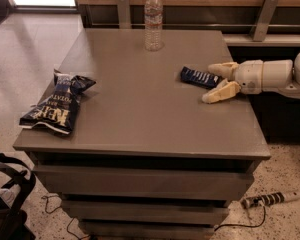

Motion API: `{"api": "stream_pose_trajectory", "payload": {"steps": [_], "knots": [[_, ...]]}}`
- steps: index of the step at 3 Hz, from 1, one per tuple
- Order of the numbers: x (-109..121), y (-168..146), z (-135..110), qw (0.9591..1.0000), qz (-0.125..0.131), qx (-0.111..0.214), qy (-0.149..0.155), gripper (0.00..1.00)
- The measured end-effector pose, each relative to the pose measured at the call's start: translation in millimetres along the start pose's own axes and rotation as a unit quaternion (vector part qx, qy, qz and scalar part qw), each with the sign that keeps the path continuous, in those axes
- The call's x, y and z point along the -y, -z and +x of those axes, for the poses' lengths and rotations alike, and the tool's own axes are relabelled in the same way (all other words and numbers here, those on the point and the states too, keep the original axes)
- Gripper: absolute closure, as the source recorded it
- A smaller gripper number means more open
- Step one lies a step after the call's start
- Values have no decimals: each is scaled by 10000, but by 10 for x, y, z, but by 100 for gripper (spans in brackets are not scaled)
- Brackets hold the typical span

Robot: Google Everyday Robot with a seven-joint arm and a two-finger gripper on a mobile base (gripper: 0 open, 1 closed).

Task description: Move rxbar blueberry near blue chip bag

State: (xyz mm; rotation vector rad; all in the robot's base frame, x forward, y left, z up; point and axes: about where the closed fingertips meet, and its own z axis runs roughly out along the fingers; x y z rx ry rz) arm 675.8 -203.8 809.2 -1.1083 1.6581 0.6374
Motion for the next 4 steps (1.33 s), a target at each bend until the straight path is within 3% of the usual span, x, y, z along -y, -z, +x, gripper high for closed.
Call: {"api": "stream_pose_trajectory", "payload": {"steps": [2, 3, 4], "knots": [[2, 7, -25, 10000, -2, 0, 0, 87], [3, 11, -43, 10000, -5, 1, 0, 100], [2, 10, -43, 10000, -6, 1, 0, 100]]}}
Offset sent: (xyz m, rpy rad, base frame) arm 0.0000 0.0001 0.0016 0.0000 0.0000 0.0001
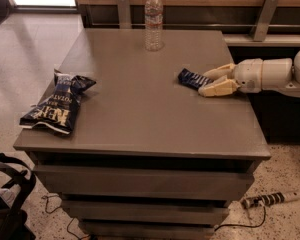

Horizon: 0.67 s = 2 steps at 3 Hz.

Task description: Move rxbar blueberry near blue chip bag

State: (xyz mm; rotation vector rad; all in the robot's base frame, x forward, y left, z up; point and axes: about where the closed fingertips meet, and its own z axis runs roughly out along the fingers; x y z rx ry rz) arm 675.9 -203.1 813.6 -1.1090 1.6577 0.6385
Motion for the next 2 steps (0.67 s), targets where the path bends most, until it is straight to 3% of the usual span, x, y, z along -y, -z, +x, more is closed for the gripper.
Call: {"api": "stream_pose_trajectory", "payload": {"steps": [2], "knots": [[0, 0, -1, 10000, -1, -1, 1, 100]]}}
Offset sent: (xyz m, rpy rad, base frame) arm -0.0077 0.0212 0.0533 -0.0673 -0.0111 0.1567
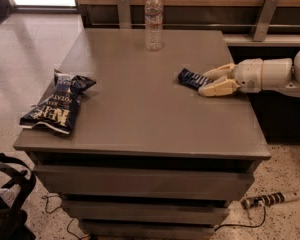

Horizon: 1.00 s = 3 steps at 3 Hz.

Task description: Move rxbar blueberry near blue chip bag

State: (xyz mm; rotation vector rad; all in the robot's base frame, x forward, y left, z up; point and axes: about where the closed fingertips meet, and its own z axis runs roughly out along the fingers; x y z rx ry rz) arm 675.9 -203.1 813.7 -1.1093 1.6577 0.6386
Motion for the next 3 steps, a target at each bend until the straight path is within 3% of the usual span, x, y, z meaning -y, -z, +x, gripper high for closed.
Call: {"api": "stream_pose_trajectory", "payload": {"steps": [3], "knots": [[-1, -1, -2, 10000, -2, -1, 1, 100]]}}
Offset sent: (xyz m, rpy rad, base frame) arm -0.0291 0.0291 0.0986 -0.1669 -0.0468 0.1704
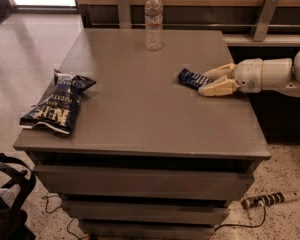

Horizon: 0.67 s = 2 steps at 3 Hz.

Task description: Move rxbar blueberry near blue chip bag

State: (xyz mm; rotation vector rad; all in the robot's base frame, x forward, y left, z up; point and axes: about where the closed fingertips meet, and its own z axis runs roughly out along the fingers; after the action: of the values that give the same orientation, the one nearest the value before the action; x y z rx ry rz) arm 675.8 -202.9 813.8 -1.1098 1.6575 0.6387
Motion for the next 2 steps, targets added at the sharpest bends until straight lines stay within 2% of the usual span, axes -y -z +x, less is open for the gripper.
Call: {"api": "stream_pose_trajectory", "payload": {"steps": [2], "knots": [[0, 0, -1, 10000, 1, -1, 1, 100]]}}
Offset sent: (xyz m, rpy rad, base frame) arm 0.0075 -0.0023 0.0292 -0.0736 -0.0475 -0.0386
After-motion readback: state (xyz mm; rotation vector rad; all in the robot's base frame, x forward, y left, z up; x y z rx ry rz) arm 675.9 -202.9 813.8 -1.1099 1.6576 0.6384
